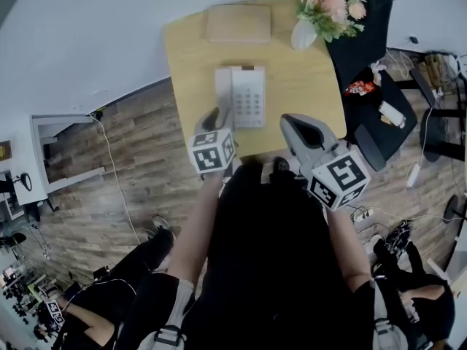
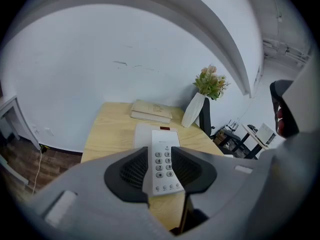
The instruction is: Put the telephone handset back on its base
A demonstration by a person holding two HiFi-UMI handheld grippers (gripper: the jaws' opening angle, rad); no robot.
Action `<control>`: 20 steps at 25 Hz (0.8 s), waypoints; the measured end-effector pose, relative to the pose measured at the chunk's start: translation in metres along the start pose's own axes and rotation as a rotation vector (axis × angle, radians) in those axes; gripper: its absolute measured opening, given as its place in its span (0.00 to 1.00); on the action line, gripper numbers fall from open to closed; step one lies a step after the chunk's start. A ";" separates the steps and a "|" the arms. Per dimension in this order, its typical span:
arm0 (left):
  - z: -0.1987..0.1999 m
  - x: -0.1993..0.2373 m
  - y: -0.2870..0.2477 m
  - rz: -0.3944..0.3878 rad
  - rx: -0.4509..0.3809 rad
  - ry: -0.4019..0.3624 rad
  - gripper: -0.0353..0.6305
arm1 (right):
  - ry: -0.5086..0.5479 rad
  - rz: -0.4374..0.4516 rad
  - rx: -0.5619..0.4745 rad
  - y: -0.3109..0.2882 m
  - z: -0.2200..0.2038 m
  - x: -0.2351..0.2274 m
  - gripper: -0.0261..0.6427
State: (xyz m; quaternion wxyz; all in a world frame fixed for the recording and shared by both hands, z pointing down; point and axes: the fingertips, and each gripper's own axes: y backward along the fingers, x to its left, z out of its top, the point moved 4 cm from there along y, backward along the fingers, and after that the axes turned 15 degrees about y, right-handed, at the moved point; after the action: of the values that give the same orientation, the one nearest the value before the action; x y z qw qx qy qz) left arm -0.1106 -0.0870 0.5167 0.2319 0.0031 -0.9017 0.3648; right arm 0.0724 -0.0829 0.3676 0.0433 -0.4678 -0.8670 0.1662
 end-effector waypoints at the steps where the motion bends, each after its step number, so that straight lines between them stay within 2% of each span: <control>1: 0.000 -0.003 0.005 0.002 -0.007 0.001 0.28 | 0.004 0.005 -0.005 0.003 0.001 -0.001 0.04; 7: -0.002 -0.029 0.037 0.009 -0.059 -0.003 0.24 | 0.002 0.036 -0.031 0.025 0.004 -0.006 0.04; 20: -0.009 -0.080 0.111 0.001 -0.211 -0.022 0.15 | 0.065 0.089 -0.059 0.066 -0.002 0.005 0.04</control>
State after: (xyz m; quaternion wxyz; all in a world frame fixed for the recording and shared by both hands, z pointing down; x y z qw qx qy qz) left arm -0.0550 -0.0121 0.4160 0.2210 -0.0179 -0.9376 0.2679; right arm 0.1227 -0.0445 0.3474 0.0503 -0.5121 -0.8480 0.1273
